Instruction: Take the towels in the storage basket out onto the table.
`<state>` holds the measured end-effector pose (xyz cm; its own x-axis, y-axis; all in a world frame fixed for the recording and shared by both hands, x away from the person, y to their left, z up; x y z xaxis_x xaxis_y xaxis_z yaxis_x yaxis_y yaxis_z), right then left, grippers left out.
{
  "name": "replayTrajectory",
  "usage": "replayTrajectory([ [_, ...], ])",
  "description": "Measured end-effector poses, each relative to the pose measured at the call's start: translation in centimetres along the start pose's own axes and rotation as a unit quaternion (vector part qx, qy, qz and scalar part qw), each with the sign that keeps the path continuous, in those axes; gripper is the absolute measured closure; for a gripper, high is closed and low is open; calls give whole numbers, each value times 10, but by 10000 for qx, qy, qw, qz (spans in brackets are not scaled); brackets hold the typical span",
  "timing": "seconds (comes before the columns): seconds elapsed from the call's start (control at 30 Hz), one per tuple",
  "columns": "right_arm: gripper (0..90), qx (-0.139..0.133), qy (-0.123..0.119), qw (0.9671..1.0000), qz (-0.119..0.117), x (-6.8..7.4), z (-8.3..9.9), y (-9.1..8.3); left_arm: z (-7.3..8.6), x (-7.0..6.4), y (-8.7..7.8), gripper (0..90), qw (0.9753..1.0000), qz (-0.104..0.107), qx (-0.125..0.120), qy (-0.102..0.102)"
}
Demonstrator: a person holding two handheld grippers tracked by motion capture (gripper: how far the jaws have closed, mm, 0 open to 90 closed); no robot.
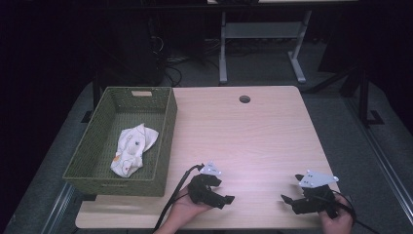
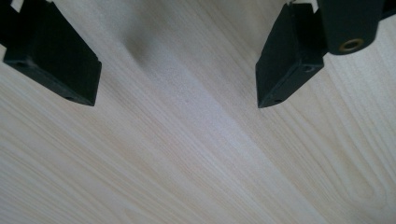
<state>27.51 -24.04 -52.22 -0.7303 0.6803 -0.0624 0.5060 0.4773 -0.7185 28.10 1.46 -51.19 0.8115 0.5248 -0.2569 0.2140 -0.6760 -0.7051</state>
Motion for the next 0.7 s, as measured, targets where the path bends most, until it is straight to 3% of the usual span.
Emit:
replayTrajectory([
  [0.3, 140, 14, 59, 10000, 23, 0, 1, -1, -5, 2, -3, 215, 9999, -50, 97, 43],
  [0.57, 140, 2, 69, 10000, 61, 2, 0, -1, -35, 13, -13, 208, 9996, -146, 257, 30],
  [0.63, 140, 55, -133, 9999, 91, 0, 1, -2, -41, 15, -17, 208, 9992, -178, 348, 93],
  [0.7, 140, 25, -59, 10000, 65, 1, 0, -2, -52, 18, -23, 208, 9989, -205, 405, 127],
])
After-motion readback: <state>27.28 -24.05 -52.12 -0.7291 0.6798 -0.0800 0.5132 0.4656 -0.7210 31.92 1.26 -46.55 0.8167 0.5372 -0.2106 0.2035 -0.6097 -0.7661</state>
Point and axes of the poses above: each handheld gripper's, and its own axes: y roughly forward along the jaws, z roughly out of its underside, x roughly to its left, the point moved 8 cm from there along y, roughly forward along the jaws, and after that the axes turned 3 degrees about -z, right-handed, at the moved point
